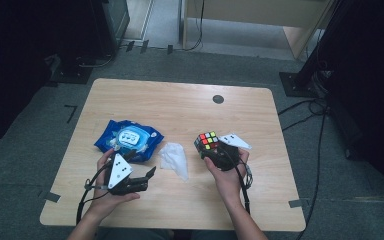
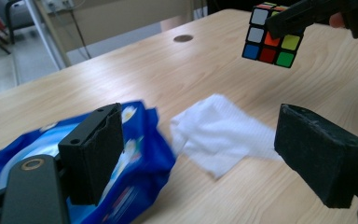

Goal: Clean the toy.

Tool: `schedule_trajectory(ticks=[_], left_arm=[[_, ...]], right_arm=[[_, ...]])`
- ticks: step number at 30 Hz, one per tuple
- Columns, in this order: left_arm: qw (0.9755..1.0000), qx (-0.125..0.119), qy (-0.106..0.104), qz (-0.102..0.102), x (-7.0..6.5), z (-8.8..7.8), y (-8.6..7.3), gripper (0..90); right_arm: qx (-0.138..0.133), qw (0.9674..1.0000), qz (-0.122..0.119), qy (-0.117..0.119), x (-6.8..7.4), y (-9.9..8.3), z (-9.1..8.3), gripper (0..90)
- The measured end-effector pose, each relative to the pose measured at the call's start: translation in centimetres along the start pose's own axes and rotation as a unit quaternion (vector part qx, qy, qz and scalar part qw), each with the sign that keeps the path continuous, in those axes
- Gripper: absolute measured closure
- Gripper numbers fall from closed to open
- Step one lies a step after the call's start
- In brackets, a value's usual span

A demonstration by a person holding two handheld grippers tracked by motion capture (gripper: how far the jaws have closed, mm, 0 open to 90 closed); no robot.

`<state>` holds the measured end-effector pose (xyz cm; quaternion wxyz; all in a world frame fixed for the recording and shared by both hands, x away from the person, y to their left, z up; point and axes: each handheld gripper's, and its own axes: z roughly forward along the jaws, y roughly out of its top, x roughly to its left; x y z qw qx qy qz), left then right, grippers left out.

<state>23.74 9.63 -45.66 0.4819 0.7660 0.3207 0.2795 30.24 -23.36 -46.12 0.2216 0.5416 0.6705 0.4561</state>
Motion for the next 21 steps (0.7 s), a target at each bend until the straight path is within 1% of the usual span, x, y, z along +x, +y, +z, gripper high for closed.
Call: schedule_trajectory(ticks=[2, 4, 5, 7, 9, 11, 13, 16, 21], left_arm=[[0.9999, 0.006, 0.008, -0.004, 0.7, -0.8, -0.6, 16.1], [0.9997, 0.012, 0.010, -0.018, 1.4, -1.5, -1.2, 16.1], [0.9994, 0.017, 0.010, -0.028, 1.7, -1.9, -1.4, 16.1], [0.9983, 0.028, 0.022, -0.047, 2.4, -2.5, -1.9, 16.1], [0.9972, 0.032, 0.031, -0.060, 2.9, -2.9, -2.2, 16.1], [0.9957, 0.042, 0.041, -0.072, 3.4, -3.3, -2.6, 16.1], [0.9947, 0.048, 0.046, -0.078, 3.8, -3.5, -3.1, 16.1], [0.9939, 0.055, 0.051, -0.081, 4.2, -3.9, -3.7, 16.1], [0.9916, 0.062, 0.060, -0.095, 4.7, -4.5, -4.5, 16.1]], right_arm=[[0.008, 0.9998, -0.007, -0.015, -0.2, -0.2, 0.9, 34.4], [0.018, 0.9993, -0.017, -0.029, -0.4, -0.4, 1.7, 34.4], [0.022, 0.9991, -0.016, -0.032, -0.5, -0.5, 2.0, 34.4], [0.026, 0.9985, -0.021, -0.044, -0.7, -0.7, 2.5, 34.4], [0.030, 0.9977, -0.026, -0.055, -0.8, -0.9, 3.0, 34.4], [0.034, 0.9970, -0.027, -0.063, -0.9, -1.1, 3.3, 34.4], [0.039, 0.9963, -0.029, -0.072, -1.0, -1.3, 3.5, 34.4], [0.042, 0.9953, -0.034, -0.080, -1.1, -1.4, 3.7, 34.4], [0.047, 0.9942, -0.043, -0.086, -1.3, -1.7, 4.1, 34.3]])
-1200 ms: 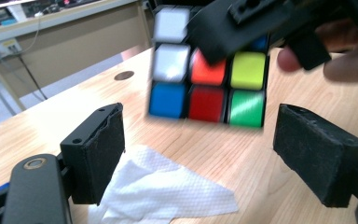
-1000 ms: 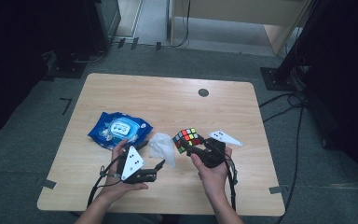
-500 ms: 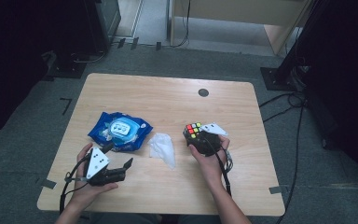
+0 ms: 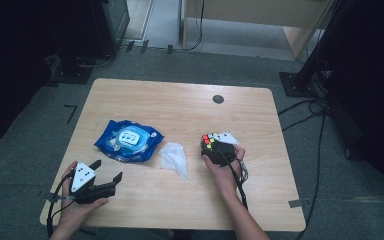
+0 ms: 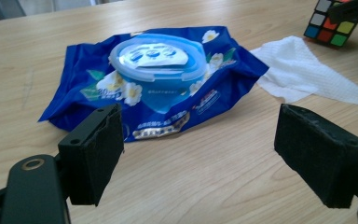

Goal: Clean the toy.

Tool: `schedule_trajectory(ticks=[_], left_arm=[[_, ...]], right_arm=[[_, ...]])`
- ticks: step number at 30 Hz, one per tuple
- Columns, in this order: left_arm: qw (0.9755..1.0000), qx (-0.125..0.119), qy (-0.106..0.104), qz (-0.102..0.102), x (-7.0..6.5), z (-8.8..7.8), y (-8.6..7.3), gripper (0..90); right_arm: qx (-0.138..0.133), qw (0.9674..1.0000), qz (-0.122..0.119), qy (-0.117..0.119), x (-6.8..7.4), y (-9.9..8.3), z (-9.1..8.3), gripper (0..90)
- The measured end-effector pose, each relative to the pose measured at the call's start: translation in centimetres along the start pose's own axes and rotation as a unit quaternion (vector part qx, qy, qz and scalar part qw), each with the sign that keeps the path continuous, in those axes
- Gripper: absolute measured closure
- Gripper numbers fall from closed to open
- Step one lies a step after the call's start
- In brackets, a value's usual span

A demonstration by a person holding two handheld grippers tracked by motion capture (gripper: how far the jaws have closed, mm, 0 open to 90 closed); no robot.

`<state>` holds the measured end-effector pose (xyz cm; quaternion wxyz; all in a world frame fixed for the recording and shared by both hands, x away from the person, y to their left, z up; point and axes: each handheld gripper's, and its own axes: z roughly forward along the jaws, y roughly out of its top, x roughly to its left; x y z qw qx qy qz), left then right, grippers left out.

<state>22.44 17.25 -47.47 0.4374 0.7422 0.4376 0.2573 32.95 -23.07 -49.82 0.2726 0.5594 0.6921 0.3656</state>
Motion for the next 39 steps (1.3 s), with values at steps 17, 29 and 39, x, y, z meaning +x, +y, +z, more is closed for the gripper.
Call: schedule_trajectory(ticks=[17, 29, 39], left_arm=[[0.9966, 0.070, 0.042, -0.010, 1.4, 1.1, -1.8, 16.1], [0.9887, 0.124, 0.084, -0.001, 2.7, 1.6, -2.7, 16.0], [0.9837, 0.150, 0.099, -0.014, 4.4, 1.7, -3.4, 14.0]], right_arm=[[-0.016, 0.9992, 0.006, 0.035, -1.0, 0.6, -2.1, 4.8], [-0.012, 0.9992, 0.006, 0.038, -4.3, -0.6, -6.8, 0.0], [-0.003, 0.9999, 0.013, 0.005, -8.5, -2.9, -9.5, 0.0]])
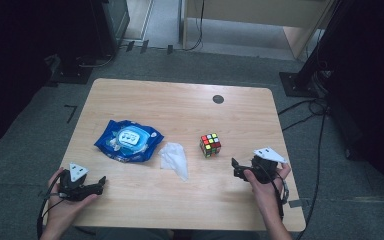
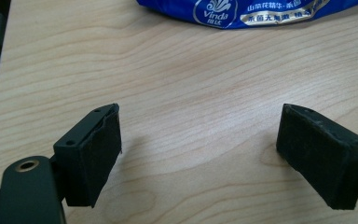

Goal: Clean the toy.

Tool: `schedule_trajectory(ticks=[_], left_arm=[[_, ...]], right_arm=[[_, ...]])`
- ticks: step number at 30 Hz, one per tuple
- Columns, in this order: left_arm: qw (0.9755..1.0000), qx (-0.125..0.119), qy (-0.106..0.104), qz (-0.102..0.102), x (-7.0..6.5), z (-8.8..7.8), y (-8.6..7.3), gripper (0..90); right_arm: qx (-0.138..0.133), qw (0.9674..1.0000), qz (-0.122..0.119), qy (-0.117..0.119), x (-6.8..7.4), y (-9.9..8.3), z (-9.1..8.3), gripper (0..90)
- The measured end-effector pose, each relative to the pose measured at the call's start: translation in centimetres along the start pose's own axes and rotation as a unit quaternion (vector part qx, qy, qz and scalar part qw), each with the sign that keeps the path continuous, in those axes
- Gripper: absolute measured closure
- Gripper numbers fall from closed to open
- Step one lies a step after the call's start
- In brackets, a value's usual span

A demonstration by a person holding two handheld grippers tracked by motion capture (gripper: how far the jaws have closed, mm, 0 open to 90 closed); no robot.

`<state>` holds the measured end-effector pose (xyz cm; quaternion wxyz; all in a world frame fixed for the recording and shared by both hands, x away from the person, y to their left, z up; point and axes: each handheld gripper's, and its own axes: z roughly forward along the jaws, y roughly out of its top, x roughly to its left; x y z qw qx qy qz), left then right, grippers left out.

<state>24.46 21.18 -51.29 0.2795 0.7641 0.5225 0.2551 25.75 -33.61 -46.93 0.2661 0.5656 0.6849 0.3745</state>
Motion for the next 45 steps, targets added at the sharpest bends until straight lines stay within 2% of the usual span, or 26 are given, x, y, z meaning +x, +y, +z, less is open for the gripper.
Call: schedule_trajectory(ticks=[3, 10, 14, 20, 31, 40, 45], left_arm=[[1.0000, -0.002, 0.005, -0.002, 0.3, 0.0, -0.1, 13.6], [0.9996, -0.013, -0.011, -0.021, 0.6, 0.2, -0.4, 13.3], [0.9989, -0.006, -0.021, -0.041, 0.9, 0.4, -0.4, 12.3], [0.9989, -0.006, -0.021, -0.041, 0.9, 0.4, -0.4, 11.7], [0.9989, -0.006, -0.021, -0.041, 0.9, 0.4, -0.4, 11.7], [0.9989, -0.006, -0.021, -0.041, 0.9, 0.4, -0.4, 11.7], [0.9989, -0.006, -0.021, -0.041, 0.9, 0.4, -0.4, 11.7]], right_arm=[[0.006, 0.9999, 0.004, -0.011, -1.2, -0.7, -0.7, 0.0], [0.013, 0.9993, 0.021, -0.026, -3.5, -1.9, -2.1, 0.0], [0.015, 0.9992, 0.023, -0.030, -4.3, -2.5, -2.7, 0.0], [0.015, 0.9989, 0.029, -0.033, -5.6, -3.2, -3.5, 0.0], [0.036, 0.9979, 0.034, -0.042, -7.9, -5.6, -4.2, 0.0], [0.061, 0.9967, 0.037, -0.040, -8.7, -7.4, -3.7, 0.0], [0.077, 0.9956, 0.036, -0.040, -8.6, -8.1, -3.1, 0.0]])
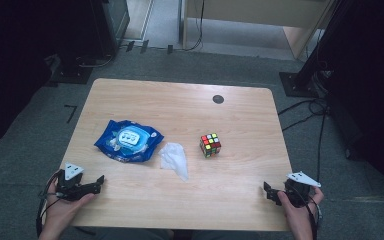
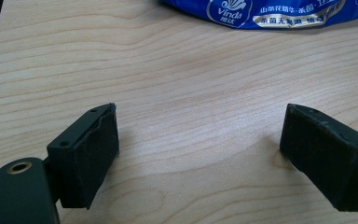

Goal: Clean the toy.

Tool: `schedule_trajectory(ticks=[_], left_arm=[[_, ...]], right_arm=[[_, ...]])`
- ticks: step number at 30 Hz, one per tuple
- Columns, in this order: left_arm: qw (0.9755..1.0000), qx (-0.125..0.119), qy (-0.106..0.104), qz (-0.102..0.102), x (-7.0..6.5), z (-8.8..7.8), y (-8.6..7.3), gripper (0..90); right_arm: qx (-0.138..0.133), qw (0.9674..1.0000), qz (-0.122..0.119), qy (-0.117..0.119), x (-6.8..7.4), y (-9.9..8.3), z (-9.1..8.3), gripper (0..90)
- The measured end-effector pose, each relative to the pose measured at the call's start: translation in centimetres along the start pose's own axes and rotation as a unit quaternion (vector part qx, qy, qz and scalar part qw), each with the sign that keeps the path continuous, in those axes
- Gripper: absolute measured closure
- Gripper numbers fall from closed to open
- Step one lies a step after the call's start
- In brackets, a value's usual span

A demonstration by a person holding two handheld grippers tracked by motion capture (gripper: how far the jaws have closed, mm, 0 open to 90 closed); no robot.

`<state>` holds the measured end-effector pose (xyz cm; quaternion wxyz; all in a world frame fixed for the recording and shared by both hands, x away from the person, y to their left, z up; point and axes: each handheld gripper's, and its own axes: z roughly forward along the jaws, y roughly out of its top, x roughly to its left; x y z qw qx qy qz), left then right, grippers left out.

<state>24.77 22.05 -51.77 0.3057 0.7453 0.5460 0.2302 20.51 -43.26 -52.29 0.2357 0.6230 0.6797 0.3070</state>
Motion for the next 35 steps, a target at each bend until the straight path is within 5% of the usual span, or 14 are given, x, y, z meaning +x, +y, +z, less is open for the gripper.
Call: schedule_trajectory(ticks=[10, 35], left_arm=[[1.0000, 0.000, 0.000, 0.000, 0.00, 0.00, 0.00, 11.7], [1.0000, 0.002, 0.000, 0.001, -0.05, 0.09, 0.12, 11.8]], right_arm=[[0.003, 0.9998, -0.017, -0.007, 0.42, -0.28, 0.26, 0.0], [0.003, 0.9998, -0.016, -0.008, 0.43, -0.31, 0.26, 0.0]])
